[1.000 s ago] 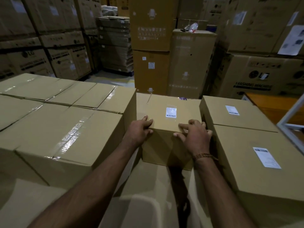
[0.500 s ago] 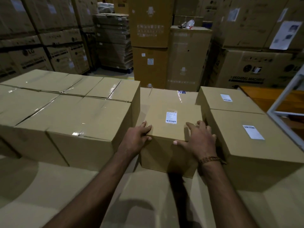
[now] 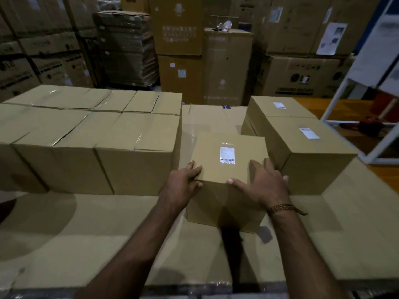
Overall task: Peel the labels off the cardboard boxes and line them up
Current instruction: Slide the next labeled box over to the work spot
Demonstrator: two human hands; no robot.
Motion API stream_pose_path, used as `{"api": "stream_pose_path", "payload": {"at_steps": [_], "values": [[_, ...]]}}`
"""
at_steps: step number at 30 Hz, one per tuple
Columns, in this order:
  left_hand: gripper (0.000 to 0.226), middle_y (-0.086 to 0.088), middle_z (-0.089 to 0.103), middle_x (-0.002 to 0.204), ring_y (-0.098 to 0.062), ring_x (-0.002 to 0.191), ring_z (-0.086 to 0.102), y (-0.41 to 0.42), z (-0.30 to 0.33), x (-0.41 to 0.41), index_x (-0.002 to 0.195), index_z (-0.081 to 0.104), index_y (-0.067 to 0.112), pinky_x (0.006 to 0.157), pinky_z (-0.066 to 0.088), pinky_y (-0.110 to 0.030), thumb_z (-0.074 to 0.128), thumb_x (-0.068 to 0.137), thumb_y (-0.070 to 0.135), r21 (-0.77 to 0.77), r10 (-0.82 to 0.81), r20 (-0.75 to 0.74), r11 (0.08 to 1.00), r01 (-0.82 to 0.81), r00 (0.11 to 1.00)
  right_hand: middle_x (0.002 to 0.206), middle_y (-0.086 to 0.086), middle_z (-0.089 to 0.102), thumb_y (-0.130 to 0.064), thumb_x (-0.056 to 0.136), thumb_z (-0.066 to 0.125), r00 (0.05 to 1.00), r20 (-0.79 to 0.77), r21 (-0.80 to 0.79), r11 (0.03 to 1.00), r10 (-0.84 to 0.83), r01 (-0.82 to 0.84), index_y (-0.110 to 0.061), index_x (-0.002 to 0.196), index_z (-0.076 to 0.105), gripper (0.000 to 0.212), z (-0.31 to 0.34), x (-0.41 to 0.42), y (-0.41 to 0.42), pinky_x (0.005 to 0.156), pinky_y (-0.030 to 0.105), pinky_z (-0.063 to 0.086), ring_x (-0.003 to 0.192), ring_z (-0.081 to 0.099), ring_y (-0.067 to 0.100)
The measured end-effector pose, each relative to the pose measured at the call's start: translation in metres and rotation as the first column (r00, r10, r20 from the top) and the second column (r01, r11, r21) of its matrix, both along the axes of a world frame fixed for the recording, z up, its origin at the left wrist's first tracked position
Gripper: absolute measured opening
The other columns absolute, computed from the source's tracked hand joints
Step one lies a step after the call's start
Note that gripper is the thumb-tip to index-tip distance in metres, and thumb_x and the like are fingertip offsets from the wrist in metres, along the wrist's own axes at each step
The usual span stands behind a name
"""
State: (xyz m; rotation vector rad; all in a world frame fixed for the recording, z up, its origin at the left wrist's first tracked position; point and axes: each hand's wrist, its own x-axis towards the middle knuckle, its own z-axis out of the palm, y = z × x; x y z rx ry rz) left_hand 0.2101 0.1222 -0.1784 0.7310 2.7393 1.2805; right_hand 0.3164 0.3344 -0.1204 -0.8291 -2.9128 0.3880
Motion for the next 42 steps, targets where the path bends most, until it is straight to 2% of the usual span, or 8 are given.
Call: {"api": "stream_pose_path", "payload": {"at_steps": [3,8,12,19,24,33,39,42], "values": [[0.059,0.005,0.043,0.160,-0.010,0.142,0.049,-0.025,-0.001,0.029,0.142,0.065,0.026,0.116,0.040,-0.025,0.082,0.087,0.012,0.000,-0.009,0.002,1.000,0.009,1.000,0.165,0.010,0.034,-0.102,0.068,0.053,1.000,0.012,0.002,1.000,-0.010,0.010,-0.031,0.155,0.043,0.113,0.000,0.029,-0.024,0.115,0.057,0.036,0.139,0.051,0.039],[0.059,0.006,0.041,0.161,-0.008,0.144,0.046,-0.060,0.004,0.069,0.144,0.062,0.026,0.109,0.033,-0.014,0.080,0.089,0.014,-0.019,-0.011,-0.009,1.000,0.010,1.000,0.169,0.008,0.031,-0.102,0.067,0.054,1.000,0.013,-0.009,1.000,-0.007,0.007,-0.030,0.157,0.042,0.115,0.002,0.069,-0.058,0.118,0.060,0.034,0.143,0.047,0.040],[0.060,0.012,0.040,0.161,-0.008,0.144,0.047,-0.087,0.003,0.098,0.146,0.060,0.031,0.115,0.039,-0.025,0.080,0.091,0.019,-0.043,0.010,-0.012,0.999,-0.010,1.000,0.172,0.008,0.028,-0.100,0.068,0.057,0.999,0.027,-0.023,1.000,0.016,-0.016,-0.030,0.161,0.037,0.118,0.005,0.093,-0.083,0.119,0.058,0.034,0.147,0.043,0.040],[0.061,0.011,0.043,0.160,-0.011,0.140,0.052,-0.121,0.006,0.136,0.146,0.059,0.029,0.117,0.045,-0.037,0.080,0.090,0.016,-0.016,0.124,0.011,0.992,-0.124,0.992,0.163,0.007,0.037,-0.097,0.069,0.062,0.995,0.016,-0.032,0.994,0.102,-0.101,-0.031,0.158,0.039,0.114,0.005,0.109,-0.112,0.116,0.055,0.036,0.142,0.046,0.039],[0.062,0.009,0.043,0.160,-0.015,0.136,0.057,-0.143,0.011,0.150,0.146,0.058,0.029,0.115,0.048,-0.043,0.080,0.090,0.016,-0.039,0.187,0.024,0.982,-0.186,0.982,0.156,0.008,0.040,-0.091,0.071,0.068,0.981,-0.018,-0.072,0.978,0.193,-0.194,-0.027,0.156,0.042,0.110,0.004,0.108,-0.128,0.107,0.052,0.048,0.135,0.049,0.037],[0.062,0.010,0.043,0.161,-0.015,0.133,0.059,-0.183,0.012,0.159,0.146,0.059,0.029,0.114,0.048,-0.039,0.080,0.090,0.014,-0.058,0.316,-0.001,0.947,-0.316,0.949,0.146,0.010,0.046,-0.097,0.072,0.058,0.955,-0.057,-0.011,0.956,0.291,-0.292,-0.024,0.148,0.050,0.105,-0.007,0.093,-0.162,0.102,0.049,0.052,0.123,0.054,0.038],[0.052,0.016,0.050,0.156,-0.012,0.126,0.062,-0.211,0.020,0.144,0.142,0.063,0.032,0.100,0.056,-0.041,0.077,0.093,0.035,-0.110,0.359,-0.011,0.927,-0.358,0.933,0.149,0.010,0.044,-0.097,0.072,0.058,0.952,-0.072,-0.008,0.954,0.299,-0.300,-0.025,0.149,0.048,0.106,-0.012,0.075,-0.189,0.102,0.047,0.050,0.126,0.053,0.036],[0.037,0.012,0.071,0.130,-0.009,0.103,0.065,-0.220,0.028,0.128,0.127,0.072,0.029,0.079,0.052,-0.032,0.068,0.096,0.048,-0.131,0.450,-0.120,0.877,-0.463,0.885,0.151,0.009,0.043,-0.096,0.070,0.063,0.953,-0.051,-0.035,0.953,0.299,-0.300,-0.025,0.152,0.044,0.110,-0.010,0.063,-0.202,0.103,0.047,0.051,0.130,0.052,0.035]]}}
